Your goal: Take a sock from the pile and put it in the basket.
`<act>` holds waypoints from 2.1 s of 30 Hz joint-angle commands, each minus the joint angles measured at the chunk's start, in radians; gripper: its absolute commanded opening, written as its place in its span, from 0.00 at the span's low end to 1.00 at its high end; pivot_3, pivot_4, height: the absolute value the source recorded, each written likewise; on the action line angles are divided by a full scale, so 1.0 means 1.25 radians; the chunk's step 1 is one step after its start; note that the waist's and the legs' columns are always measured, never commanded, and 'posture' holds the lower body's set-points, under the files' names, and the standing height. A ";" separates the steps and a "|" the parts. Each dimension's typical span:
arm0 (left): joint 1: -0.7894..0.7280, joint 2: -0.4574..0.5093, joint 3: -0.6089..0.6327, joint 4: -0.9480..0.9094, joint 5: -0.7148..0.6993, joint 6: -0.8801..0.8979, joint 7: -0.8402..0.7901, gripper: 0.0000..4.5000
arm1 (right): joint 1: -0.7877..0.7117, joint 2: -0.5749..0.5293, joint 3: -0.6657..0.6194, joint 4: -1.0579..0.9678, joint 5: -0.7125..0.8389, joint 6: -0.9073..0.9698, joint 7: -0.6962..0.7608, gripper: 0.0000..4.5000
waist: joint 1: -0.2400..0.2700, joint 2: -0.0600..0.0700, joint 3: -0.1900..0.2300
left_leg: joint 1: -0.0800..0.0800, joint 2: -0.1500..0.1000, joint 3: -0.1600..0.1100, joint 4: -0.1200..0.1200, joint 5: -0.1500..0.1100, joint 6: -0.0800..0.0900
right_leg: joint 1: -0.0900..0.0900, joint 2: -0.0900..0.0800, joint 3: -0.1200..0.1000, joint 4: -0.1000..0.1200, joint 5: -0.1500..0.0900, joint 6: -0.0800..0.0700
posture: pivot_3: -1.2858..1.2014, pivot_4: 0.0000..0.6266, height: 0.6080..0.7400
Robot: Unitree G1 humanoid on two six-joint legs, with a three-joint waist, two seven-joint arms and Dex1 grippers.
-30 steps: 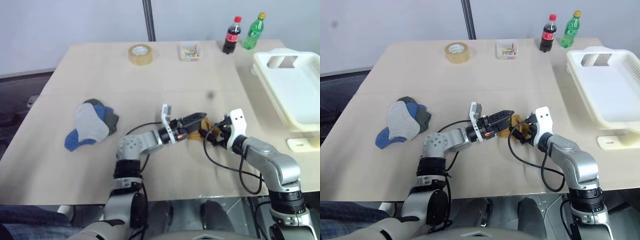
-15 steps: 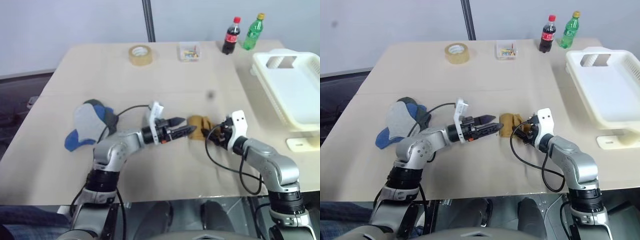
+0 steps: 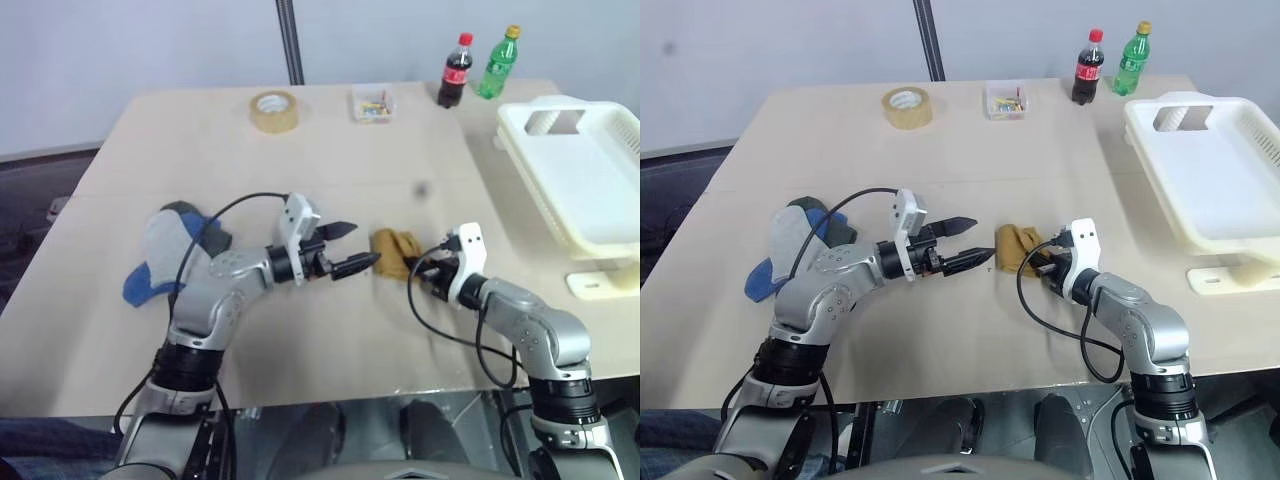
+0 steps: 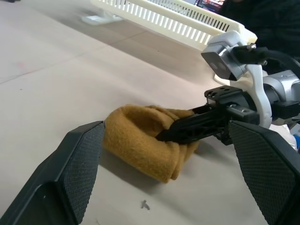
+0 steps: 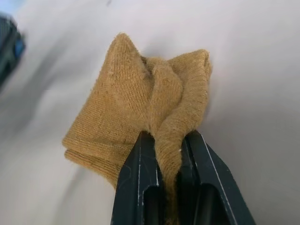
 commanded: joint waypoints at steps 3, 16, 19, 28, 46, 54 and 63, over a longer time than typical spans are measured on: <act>-0.065 0.008 0.035 -0.082 -0.034 -0.017 -0.013 1.00 | -0.044 0.032 -0.109 -0.086 0.093 0.046 -0.068 0.01 | 0.001 0.001 0.001 | -0.001 0.000 0.000 0.000 0.000 0.000 | 0.000 0.000 0.000 0.000 0.000 0.000 | 0.52 0.24 1.00; -0.173 0.036 0.049 -0.061 -0.049 0.007 -0.038 1.00 | -0.362 -0.233 -0.480 -0.013 0.330 0.301 -0.275 0.01 | -0.003 0.005 0.004 | -0.002 -0.001 0.000 0.000 0.000 0.000 | 0.000 -0.001 -0.001 0.000 0.000 0.000 | 0.52 0.24 1.00; -0.174 0.033 0.054 -0.072 -0.063 0.003 -0.049 1.00 | -0.396 -0.337 -0.506 0.091 0.286 0.312 -0.287 0.01 | 0.000 0.006 0.004 | -0.003 -0.001 0.000 0.000 0.000 0.000 | 0.000 -0.001 -0.001 0.000 0.000 0.000 | 0.52 0.24 1.00; -0.202 0.021 0.072 -0.082 -0.087 -0.016 -0.045 1.00 | -0.342 -0.527 -0.449 0.385 0.101 0.196 -0.228 0.01 | 0.003 0.005 0.004 | -0.003 -0.001 0.004 0.001 0.000 0.001 | 0.000 -0.001 0.002 0.000 0.000 0.000 | 0.52 0.24 1.00; -0.195 0.023 0.080 -0.107 -0.102 -0.012 -0.028 1.00 | -0.235 -0.582 -0.257 0.271 -0.094 0.063 -0.153 0.98 | -0.004 0.006 0.005 | -0.002 0.000 0.005 0.001 0.000 0.001 | -0.001 -0.001 0.003 0.000 0.000 0.000 | 0.52 0.24 1.00; -0.192 0.023 0.080 -0.113 -0.119 0.005 -0.020 1.00 | -0.179 -0.585 -0.215 0.160 -0.198 -0.087 -0.136 0.98 | -0.005 0.006 0.005 | -0.002 0.000 0.005 0.001 0.000 0.001 | -0.001 -0.001 0.003 0.000 0.000 0.000 | 0.52 0.24 1.00; -0.049 0.083 0.109 -0.147 -0.094 0.025 0.021 1.00 | -0.007 -0.396 -0.236 -0.171 0.127 -0.124 0.153 0.98 | -0.003 0.006 0.004 | -0.002 0.001 0.003 0.001 0.000 0.001 | 0.000 0.001 0.003 0.000 0.000 0.000 | 0.52 0.24 1.00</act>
